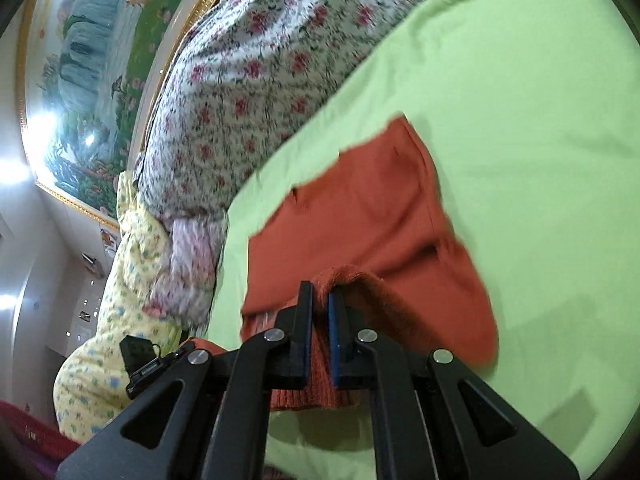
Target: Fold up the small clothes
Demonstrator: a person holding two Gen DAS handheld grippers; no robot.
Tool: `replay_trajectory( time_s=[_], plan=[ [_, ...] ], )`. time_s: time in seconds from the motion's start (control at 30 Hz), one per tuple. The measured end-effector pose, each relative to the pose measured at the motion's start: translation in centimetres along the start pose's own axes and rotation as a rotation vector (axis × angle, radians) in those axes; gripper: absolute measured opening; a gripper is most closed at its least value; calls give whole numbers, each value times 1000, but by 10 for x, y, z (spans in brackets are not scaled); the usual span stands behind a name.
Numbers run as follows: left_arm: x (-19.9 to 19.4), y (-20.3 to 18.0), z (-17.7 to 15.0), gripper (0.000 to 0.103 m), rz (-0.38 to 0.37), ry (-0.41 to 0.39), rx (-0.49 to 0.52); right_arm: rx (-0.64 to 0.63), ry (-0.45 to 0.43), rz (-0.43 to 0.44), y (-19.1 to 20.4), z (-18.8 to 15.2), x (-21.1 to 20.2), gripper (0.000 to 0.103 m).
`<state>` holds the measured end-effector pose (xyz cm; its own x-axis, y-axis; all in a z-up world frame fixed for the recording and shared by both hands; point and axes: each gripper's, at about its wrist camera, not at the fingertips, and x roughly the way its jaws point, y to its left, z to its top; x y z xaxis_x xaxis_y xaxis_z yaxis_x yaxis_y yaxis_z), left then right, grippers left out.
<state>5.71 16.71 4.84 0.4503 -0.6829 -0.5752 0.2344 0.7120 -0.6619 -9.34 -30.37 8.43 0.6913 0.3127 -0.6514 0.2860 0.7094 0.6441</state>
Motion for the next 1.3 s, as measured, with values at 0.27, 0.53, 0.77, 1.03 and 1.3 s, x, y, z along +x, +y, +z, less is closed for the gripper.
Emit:
replay_trajectory(
  time_s=[0.27,0.53,0.77,1.03,1.3],
  plan=[
    [86,24,64,2,72,-35,-75,45,-8,-63,-35,91,72,7],
    [146,46,105,2,126,-29,-112,136,9,-117,-82,136,126,7],
    [190,74,113,4,223,50,-137,158,79,-212,-105,154,160,10],
    [179,56,106,40,248,123,-36,166,106,-264,-110,155,160,15],
    [184,-5,39,46,178,294,182,39,48,-251,-67,128,124,38]
  ],
)
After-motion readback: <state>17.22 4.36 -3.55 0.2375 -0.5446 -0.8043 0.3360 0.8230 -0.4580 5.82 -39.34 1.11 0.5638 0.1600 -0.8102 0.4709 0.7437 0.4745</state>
